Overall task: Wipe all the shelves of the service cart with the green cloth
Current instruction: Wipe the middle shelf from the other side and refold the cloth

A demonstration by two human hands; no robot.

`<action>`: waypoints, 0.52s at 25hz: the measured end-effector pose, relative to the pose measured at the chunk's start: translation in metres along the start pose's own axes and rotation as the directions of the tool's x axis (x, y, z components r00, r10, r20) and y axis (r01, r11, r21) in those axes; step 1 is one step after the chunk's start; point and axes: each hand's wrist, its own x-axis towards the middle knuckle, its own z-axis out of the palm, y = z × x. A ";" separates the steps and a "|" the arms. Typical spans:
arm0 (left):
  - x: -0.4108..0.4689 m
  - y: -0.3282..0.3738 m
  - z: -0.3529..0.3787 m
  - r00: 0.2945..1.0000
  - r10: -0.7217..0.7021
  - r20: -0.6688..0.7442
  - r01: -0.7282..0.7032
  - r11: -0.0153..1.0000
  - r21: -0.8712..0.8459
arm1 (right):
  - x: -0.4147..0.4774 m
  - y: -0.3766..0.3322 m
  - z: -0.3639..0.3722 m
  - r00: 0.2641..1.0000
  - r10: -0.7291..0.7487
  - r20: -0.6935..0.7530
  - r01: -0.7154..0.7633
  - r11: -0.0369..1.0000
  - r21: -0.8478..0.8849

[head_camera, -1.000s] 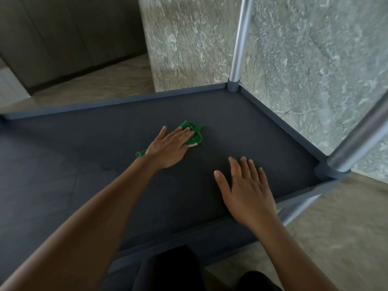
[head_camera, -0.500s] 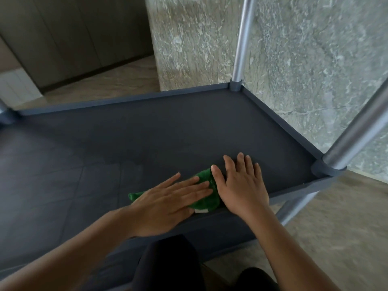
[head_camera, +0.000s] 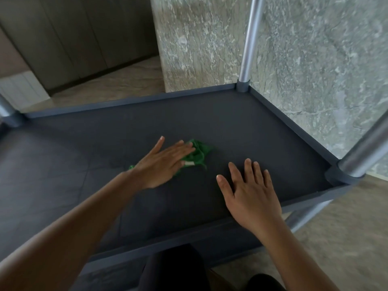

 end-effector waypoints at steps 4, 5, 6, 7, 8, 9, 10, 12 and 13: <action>0.031 -0.020 0.003 0.987 -0.157 -0.043 0.158 0.987 0.011 | 0.001 0.000 0.001 1.000 -0.004 -0.013 0.004 1.000 0.004; 0.032 -0.018 0.005 0.985 -0.163 -0.047 0.164 0.986 0.019 | 0.001 0.001 0.001 1.000 -0.004 -0.019 0.004 1.000 0.002; 0.030 -0.015 0.007 0.986 -0.160 -0.043 0.161 0.986 0.028 | 0.002 0.001 0.001 1.000 -0.003 -0.025 0.003 1.000 -0.002; 0.028 -0.010 0.008 0.988 -0.152 -0.035 0.153 0.988 0.034 | 0.003 0.002 0.000 1.000 -0.002 -0.031 0.002 1.000 -0.004; 0.023 -0.006 0.007 0.990 -0.139 -0.019 0.140 0.990 0.034 | 0.004 0.002 0.000 0.999 -0.001 -0.034 0.001 1.000 -0.002; 0.018 0.000 0.005 0.993 -0.122 0.002 0.122 0.992 0.027 | 0.005 0.002 0.000 0.999 -0.003 -0.036 0.003 1.000 0.004; 0.009 0.007 0.004 0.995 -0.096 0.024 0.096 0.995 0.019 | 0.007 0.002 -0.001 0.999 -0.007 -0.037 0.007 1.000 0.011; -0.016 0.024 0.002 0.998 -0.018 0.053 0.018 1.000 -0.005 | 0.008 0.004 -0.001 0.999 -0.013 -0.036 0.014 1.000 0.026; -0.031 0.034 0.003 0.998 0.026 0.063 -0.025 0.999 -0.023 | 0.008 0.006 -0.002 0.999 -0.016 -0.033 0.017 0.999 0.028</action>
